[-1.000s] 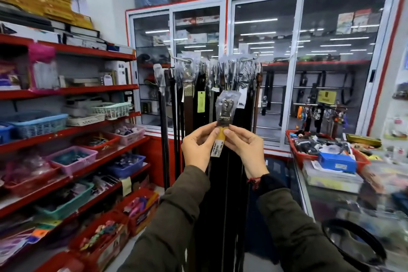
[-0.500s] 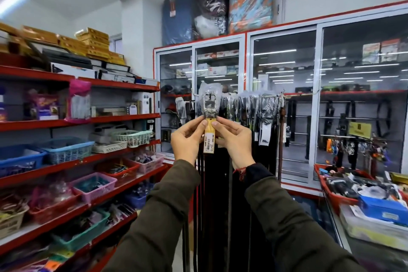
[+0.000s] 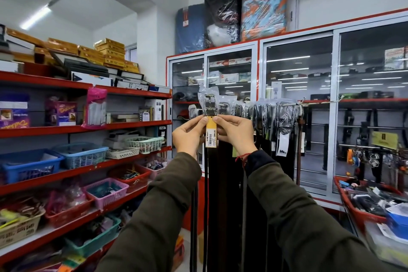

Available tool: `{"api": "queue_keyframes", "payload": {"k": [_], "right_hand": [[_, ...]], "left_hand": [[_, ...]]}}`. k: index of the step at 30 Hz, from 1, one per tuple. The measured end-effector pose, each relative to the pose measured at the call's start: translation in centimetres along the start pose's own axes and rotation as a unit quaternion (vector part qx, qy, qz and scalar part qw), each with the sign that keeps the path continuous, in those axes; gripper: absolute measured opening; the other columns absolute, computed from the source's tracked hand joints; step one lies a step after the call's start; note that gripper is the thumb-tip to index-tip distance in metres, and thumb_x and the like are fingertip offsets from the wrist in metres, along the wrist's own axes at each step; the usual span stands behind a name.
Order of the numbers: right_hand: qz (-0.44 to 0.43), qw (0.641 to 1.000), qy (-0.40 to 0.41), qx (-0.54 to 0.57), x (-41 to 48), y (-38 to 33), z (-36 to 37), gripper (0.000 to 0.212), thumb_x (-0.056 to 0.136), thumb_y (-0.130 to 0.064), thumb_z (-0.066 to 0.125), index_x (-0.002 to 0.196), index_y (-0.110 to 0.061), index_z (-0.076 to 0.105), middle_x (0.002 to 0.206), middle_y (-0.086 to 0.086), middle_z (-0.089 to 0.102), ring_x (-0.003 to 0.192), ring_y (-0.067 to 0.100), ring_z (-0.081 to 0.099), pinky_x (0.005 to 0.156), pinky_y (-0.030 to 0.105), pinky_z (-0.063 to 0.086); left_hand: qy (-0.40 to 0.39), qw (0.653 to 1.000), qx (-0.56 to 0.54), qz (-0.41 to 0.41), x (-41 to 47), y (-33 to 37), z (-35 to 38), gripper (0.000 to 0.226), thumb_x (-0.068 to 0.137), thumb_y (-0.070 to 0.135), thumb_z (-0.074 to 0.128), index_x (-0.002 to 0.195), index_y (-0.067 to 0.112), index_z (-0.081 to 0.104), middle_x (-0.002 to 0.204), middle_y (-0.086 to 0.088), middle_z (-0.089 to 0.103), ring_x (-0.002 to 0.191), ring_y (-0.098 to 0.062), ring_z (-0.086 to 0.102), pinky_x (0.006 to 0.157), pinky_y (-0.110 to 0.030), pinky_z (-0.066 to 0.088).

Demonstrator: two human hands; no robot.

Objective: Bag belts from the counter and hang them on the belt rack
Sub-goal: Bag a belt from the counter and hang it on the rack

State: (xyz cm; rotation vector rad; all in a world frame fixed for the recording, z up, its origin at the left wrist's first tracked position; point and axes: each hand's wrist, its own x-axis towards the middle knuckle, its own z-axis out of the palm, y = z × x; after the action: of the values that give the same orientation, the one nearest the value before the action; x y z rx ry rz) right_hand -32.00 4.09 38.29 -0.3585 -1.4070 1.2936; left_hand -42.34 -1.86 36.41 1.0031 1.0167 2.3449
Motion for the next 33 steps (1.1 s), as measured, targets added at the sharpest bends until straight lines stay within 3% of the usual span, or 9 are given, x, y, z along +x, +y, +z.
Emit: {"api": "queue_keyframes", "payload": {"k": [5,8,12,16,21,23,28,33], "right_hand": [[-0.004,1.000,0.016,-0.023,0.6,0.0,0.3,0.024,0.086,-0.006,0.075,0.107,0.006,0.073,0.090,0.019,0.075,0.055,0.009,0.073,0.051,0.022,0.058],[-0.002,0.999,0.015,-0.028,0.8,0.3,0.2,0.021,0.086,-0.006,0.074,0.105,0.004,0.073,0.088,0.018,0.075,0.055,0.010,0.073,0.050,0.022,0.058],[0.013,0.998,0.034,-0.057,1.5,1.3,-0.3,0.015,0.086,-0.007,0.074,0.099,0.001,0.074,0.093,0.020,0.076,0.063,0.019,0.074,0.055,0.028,0.062],[-0.014,0.992,0.060,-0.114,2.5,2.5,-1.2,0.019,0.086,-0.007,0.074,0.104,0.001,0.073,0.091,0.017,0.076,0.074,0.025,0.075,0.063,0.035,0.064],[-0.082,0.960,0.056,-0.260,1.3,4.6,-2.7,0.032,0.091,-0.005,0.062,0.121,-0.011,0.069,0.105,0.006,0.075,0.090,0.014,0.071,0.089,0.033,0.060],[-0.112,0.949,0.071,-0.285,-0.2,5.4,-3.5,0.032,0.093,-0.007,0.059,0.124,-0.012,0.067,0.109,0.001,0.072,0.093,0.009,0.067,0.092,0.024,0.056],[-0.185,0.904,0.098,-0.372,-5.1,8.3,-6.2,0.036,0.099,-0.022,0.054,0.134,-0.021,0.056,0.136,-0.002,0.059,0.129,0.013,0.053,0.105,0.023,0.042],[-0.182,0.850,0.148,-0.471,-10.7,11.2,-9.8,0.051,0.101,-0.032,0.047,0.149,-0.018,0.039,0.161,-0.002,0.030,0.155,0.019,0.016,0.125,0.049,0.017]], "left_hand": [[0.009,1.000,0.005,-0.002,0.9,-0.2,-0.1,0.021,0.083,0.014,0.078,0.104,0.008,0.077,0.101,-0.019,0.077,0.079,-0.021,0.073,0.064,-0.025,0.061],[0.009,1.000,0.004,0.001,1.1,-0.6,-0.1,0.017,0.083,0.013,0.079,0.099,0.010,0.077,0.097,-0.018,0.077,0.072,-0.019,0.072,0.057,-0.022,0.058],[-0.004,0.999,0.018,-0.026,1.8,-1.7,0.1,0.016,0.084,0.012,0.078,0.099,0.010,0.076,0.100,-0.019,0.077,0.074,-0.020,0.073,0.055,-0.024,0.058],[-0.002,0.998,0.050,-0.031,2.8,-3.2,0.8,0.022,0.086,0.012,0.075,0.108,0.008,0.075,0.103,-0.018,0.077,0.095,-0.031,0.075,0.074,-0.037,0.062],[0.000,0.980,0.187,0.075,1.9,-5.3,0.9,0.030,0.097,0.018,0.061,0.125,0.013,0.068,0.119,-0.009,0.073,0.109,-0.023,0.069,0.100,-0.043,0.056],[-0.016,0.964,0.229,0.131,0.7,-6.1,0.7,0.036,0.099,0.021,0.057,0.134,0.016,0.061,0.134,-0.006,0.066,0.120,-0.016,0.062,0.107,-0.038,0.050],[-0.064,0.897,0.356,0.253,-3.8,-8.2,-0.3,0.050,0.102,0.027,0.048,0.151,0.024,0.038,0.165,0.003,0.026,0.153,-0.013,0.020,0.122,-0.028,0.020],[-0.134,0.845,0.433,0.285,-9.1,-11.0,-1.4,0.053,0.103,0.030,0.043,0.155,0.026,0.030,0.169,0.004,0.011,0.157,-0.012,-0.004,0.129,-0.041,0.005]]}}
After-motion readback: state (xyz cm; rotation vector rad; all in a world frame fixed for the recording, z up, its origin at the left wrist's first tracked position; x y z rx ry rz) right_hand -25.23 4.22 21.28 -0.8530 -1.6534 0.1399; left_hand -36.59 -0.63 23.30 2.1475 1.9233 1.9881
